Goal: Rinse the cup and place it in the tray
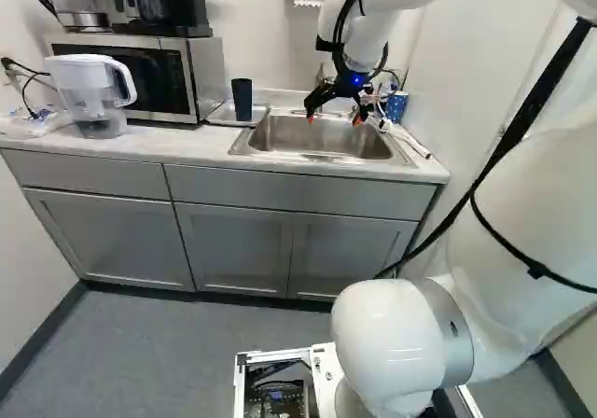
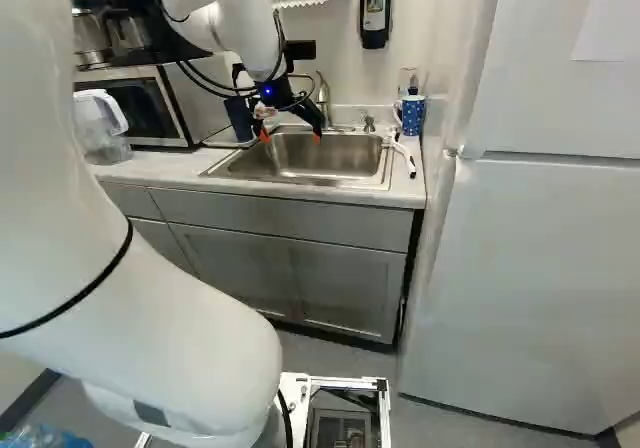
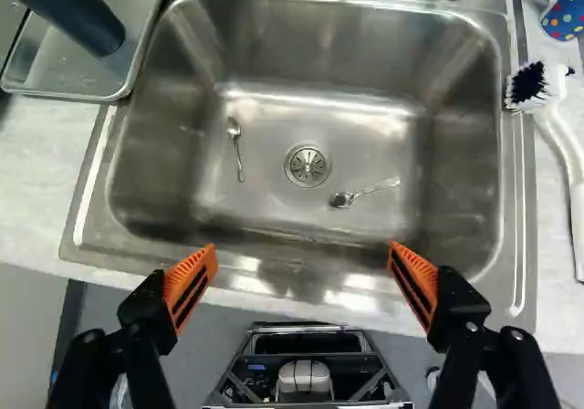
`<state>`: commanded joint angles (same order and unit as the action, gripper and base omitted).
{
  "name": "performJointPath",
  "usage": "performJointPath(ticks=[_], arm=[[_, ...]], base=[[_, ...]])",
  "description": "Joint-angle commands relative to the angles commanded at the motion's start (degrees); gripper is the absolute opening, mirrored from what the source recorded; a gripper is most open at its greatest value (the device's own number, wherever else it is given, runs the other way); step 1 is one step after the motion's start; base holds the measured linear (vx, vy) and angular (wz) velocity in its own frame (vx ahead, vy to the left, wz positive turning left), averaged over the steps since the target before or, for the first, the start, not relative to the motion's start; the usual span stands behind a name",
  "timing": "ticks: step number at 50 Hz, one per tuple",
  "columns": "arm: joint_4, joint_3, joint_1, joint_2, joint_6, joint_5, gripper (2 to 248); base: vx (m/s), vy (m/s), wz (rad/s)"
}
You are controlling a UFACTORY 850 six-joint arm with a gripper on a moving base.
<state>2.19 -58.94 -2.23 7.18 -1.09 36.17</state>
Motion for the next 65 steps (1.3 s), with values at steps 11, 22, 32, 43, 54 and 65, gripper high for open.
performJointPath(ticks=[11, 22, 32, 43, 54, 65], arm=[[0.0, 0.0, 0.0, 0.0, 0.0, 0.0, 247], [0.0, 0.0, 0.0, 0.0, 0.0, 0.0, 247], [0.0, 0.0, 0.0, 0.0, 0.0, 0.0, 247], [0.0, 0.0, 0.0, 0.0, 0.0, 0.0, 247], [0.0, 0.0, 0.0, 0.0, 0.0, 0.0, 247], [0.0, 0.0, 0.0, 0.0, 0.0, 0.0, 247]], base=[[-0.151, 0.049, -0.003], [-0.147, 0.043, -0.005], [-0.149, 0.041, -0.007], [-0.143, 0.038, -0.007], [-0.14, 0.039, -0.007], [-0.146, 0.041, -0.002]])
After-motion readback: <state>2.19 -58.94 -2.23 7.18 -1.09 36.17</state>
